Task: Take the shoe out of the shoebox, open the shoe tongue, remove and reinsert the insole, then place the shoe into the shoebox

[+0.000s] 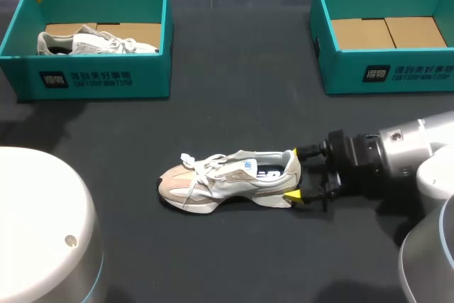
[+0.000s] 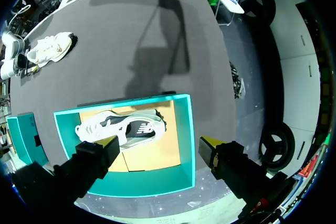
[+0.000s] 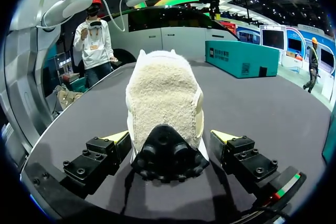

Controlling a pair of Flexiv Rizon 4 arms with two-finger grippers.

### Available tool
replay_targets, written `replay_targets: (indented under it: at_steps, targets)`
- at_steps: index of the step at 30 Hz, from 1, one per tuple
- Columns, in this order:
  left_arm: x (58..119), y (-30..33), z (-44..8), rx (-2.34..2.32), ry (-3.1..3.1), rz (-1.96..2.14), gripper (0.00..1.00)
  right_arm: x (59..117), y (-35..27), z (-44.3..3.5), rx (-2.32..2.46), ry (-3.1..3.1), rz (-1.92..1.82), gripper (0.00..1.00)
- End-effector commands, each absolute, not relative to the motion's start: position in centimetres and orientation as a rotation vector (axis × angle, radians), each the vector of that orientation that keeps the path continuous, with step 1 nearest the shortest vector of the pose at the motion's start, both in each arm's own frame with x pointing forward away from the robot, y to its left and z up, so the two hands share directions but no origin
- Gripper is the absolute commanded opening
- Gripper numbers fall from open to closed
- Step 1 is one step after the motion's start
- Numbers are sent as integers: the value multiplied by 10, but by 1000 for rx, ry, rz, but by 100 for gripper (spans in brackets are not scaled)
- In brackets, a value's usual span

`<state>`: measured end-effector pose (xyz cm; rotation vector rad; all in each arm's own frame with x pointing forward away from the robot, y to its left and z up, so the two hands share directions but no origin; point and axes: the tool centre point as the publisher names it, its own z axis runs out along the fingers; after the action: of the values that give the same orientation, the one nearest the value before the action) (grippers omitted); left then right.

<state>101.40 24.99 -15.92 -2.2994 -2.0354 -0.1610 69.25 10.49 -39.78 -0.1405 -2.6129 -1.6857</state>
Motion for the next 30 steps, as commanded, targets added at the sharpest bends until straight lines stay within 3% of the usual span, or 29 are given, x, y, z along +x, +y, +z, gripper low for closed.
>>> replay_targets:
  at_steps: [1, 30]
  targets:
    - [1013, 250, -159, -2301, -2035, -164, 100, 693, 111, -400, -135, -2614, -1680, 100]
    - [1013, 250, -159, -2301, -2035, -164, 100, 690, 138, -407, -64, -2606, -1726, 100]
